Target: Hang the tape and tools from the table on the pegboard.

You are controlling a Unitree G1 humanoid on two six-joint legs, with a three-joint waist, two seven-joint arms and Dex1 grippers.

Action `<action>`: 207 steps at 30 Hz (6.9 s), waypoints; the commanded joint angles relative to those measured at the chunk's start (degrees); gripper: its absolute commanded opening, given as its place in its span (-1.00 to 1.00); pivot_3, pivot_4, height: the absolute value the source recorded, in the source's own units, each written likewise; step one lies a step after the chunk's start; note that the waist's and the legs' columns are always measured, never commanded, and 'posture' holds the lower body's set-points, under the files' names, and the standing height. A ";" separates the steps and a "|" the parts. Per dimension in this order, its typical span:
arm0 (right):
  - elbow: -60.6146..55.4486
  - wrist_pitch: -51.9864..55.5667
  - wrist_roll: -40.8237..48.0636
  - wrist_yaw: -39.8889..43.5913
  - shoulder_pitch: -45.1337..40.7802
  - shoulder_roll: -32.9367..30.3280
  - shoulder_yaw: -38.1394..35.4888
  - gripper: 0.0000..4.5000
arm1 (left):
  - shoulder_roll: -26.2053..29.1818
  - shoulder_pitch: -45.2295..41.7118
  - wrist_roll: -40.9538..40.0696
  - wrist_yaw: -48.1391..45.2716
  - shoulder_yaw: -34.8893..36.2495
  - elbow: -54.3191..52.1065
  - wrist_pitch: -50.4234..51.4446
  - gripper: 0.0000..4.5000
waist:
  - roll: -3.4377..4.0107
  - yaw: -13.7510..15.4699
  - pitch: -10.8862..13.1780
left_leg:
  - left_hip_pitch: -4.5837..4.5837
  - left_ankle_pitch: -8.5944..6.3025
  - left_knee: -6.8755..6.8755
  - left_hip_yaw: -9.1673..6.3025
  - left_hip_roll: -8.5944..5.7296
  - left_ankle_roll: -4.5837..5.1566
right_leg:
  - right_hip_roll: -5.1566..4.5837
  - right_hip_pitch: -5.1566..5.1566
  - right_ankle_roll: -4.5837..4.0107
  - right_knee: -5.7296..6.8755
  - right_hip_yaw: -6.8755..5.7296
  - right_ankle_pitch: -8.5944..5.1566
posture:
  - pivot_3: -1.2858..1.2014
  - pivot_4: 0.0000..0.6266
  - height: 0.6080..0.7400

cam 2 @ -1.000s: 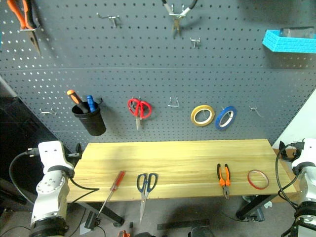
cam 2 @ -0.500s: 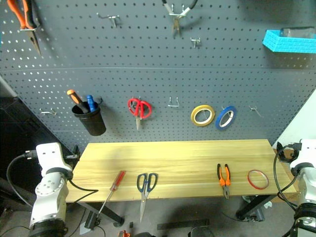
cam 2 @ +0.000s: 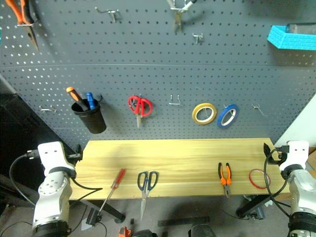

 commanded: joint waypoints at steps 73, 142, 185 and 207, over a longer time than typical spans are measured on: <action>-46.50 36.04 -11.14 -5.37 9.87 -4.15 2.07 -0.99 | -4.62 -24.38 -15.25 -54.03 -35.44 -19.29 1.66 0.89 | -0.22 -3.46 11.39 | -1.25 -0.26 0.12 0.75 -0.54 0.66 | 0.01 -1.10 0.61 -0.32 1.49 -0.21 | -0.26 -0.08 1.00; -32.30 54.32 -9.03 -18.87 -1.60 22.19 19.73 0.98 | 7.43 -19.79 -7.22 -65.30 -36.79 -9.29 -12.43 0.89 | -0.06 -5.01 11.49 | -1.97 -0.31 0.33 0.73 -0.56 0.79 | -0.18 -2.08 0.68 0.26 1.56 -0.16 | -0.23 -0.20 1.00; -58.56 45.98 -7.01 -12.66 -27.03 24.31 30.70 0.13 | 10.95 -8.76 -13.65 -45.60 -15.85 -19.07 -4.47 0.89 | -0.05 -6.15 11.35 | -2.07 -0.21 0.45 0.61 -0.58 0.69 | -0.26 -2.39 0.68 0.76 1.45 -0.16 | -0.18 -0.24 1.00; -15.09 14.55 -8.88 -13.16 -57.01 37.60 28.18 0.13 | 6.10 -3.09 -15.58 -29.59 -6.39 -24.99 -0.50 0.89 | -0.21 -6.65 11.25 | -2.16 0.04 0.41 1.00 -0.45 0.28 | -0.21 -3.20 0.67 1.71 1.44 -0.15 | -0.10 -0.32 1.00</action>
